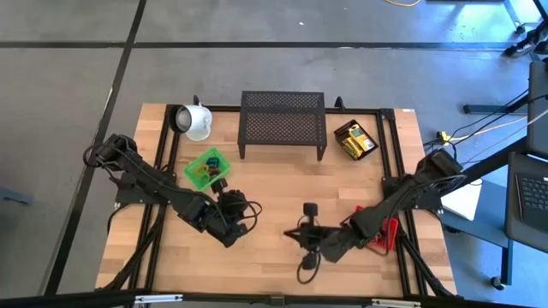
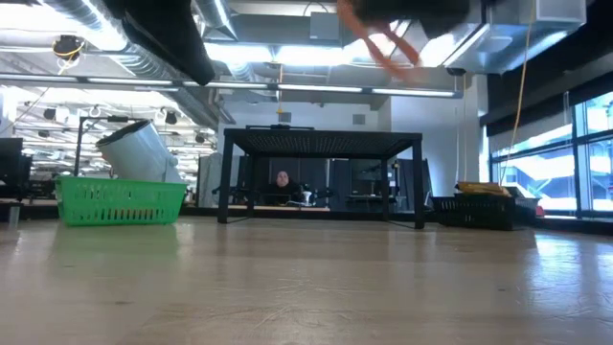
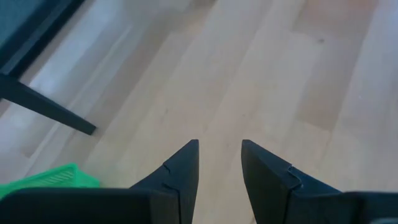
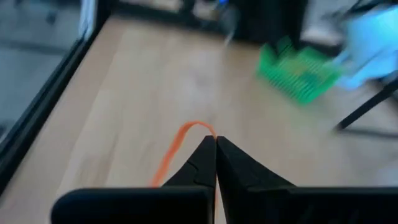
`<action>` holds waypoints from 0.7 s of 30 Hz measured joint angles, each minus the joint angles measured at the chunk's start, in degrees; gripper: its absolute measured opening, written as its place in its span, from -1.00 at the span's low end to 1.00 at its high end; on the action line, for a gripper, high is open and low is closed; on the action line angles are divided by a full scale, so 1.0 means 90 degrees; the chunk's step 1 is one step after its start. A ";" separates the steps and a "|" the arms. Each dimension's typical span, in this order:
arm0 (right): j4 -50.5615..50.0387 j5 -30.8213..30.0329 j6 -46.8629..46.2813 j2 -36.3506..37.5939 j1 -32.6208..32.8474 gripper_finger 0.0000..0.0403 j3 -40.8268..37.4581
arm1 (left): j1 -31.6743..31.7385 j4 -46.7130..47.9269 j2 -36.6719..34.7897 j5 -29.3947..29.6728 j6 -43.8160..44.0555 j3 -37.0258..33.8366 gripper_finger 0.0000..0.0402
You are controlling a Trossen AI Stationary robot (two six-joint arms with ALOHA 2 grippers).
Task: Pick & Place Office Desk Supplies
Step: Put the orange rubber band into the red bin
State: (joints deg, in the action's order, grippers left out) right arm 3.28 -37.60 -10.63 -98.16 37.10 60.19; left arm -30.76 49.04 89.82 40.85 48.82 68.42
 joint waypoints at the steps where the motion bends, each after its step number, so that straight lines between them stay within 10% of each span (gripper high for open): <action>1: 0.0138 -0.0163 0.0138 0.0093 -0.0038 -0.97 0.0002 | 0.0000 0.0000 0.0000 0.0062 0.0000 0.0000 -0.43; 21: 0.2378 -0.0927 0.2254 0.1147 -0.0480 -0.97 0.0014 | 0.0128 -0.0233 0.0000 0.1501 0.0028 0.0000 -0.43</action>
State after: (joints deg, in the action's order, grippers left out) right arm 24.68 -45.94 9.65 -87.84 32.77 60.31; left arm -29.61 46.94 89.82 54.36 49.07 68.42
